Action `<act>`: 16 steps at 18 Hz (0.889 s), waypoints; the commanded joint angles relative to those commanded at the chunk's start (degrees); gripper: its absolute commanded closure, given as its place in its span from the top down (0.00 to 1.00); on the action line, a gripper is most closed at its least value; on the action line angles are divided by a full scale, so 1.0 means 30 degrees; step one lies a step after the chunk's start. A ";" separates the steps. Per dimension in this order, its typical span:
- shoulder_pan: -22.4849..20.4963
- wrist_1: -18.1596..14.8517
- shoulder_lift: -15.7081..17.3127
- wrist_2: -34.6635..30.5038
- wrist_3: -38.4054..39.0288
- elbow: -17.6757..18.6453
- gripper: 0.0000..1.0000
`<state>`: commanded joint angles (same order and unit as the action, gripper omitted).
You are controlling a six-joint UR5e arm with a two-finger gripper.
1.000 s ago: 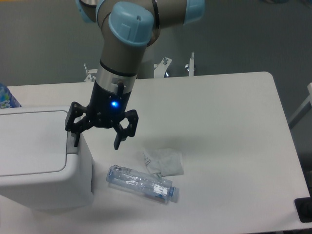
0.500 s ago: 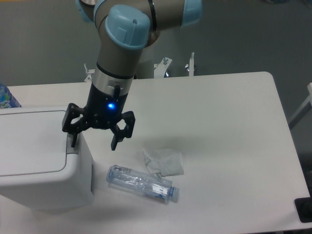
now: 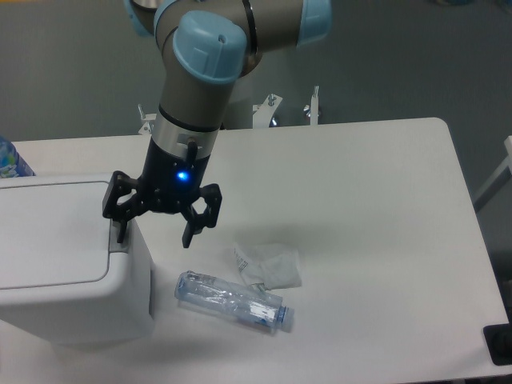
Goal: Open the trash can
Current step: 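Press the gripper against the lid edge to flip the lid open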
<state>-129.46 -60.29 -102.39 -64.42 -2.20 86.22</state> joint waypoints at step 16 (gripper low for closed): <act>0.0000 0.0029 -0.0059 -0.0352 -0.0117 0.0029 1.00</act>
<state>-129.46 -60.21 -102.57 -65.48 -2.55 86.31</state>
